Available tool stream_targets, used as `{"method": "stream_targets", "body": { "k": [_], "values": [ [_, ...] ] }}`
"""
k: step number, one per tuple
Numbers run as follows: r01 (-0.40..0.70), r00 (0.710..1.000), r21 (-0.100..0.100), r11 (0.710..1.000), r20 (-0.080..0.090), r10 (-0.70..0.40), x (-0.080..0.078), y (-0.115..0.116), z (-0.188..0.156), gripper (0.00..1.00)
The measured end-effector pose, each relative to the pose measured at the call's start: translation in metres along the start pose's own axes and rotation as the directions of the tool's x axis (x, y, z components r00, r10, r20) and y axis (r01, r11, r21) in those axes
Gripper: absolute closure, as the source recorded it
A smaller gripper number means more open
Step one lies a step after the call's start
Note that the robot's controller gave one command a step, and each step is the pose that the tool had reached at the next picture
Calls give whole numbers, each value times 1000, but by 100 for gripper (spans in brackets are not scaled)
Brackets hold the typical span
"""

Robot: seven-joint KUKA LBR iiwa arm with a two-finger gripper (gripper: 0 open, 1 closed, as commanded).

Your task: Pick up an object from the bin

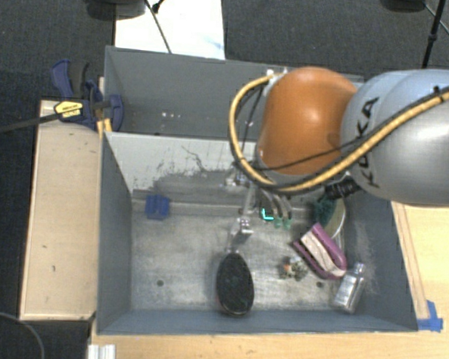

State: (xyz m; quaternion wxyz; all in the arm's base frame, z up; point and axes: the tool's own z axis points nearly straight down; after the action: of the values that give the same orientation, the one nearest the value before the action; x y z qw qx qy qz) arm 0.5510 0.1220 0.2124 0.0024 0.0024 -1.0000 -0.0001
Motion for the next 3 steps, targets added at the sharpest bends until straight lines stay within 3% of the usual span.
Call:
{"method": "stream_targets", "body": {
  "k": [1, 2, 3],
  "values": [
    [-87, 996, -1, 996, -1, 87, -6, 55, 77, 0],
    [63, 998, 3, 998, 8, -63, 33, -58, 87, 0],
    [25, 1000, 1, 1000, 14, -25, 34, -57, 113, 0]
  ]
}}
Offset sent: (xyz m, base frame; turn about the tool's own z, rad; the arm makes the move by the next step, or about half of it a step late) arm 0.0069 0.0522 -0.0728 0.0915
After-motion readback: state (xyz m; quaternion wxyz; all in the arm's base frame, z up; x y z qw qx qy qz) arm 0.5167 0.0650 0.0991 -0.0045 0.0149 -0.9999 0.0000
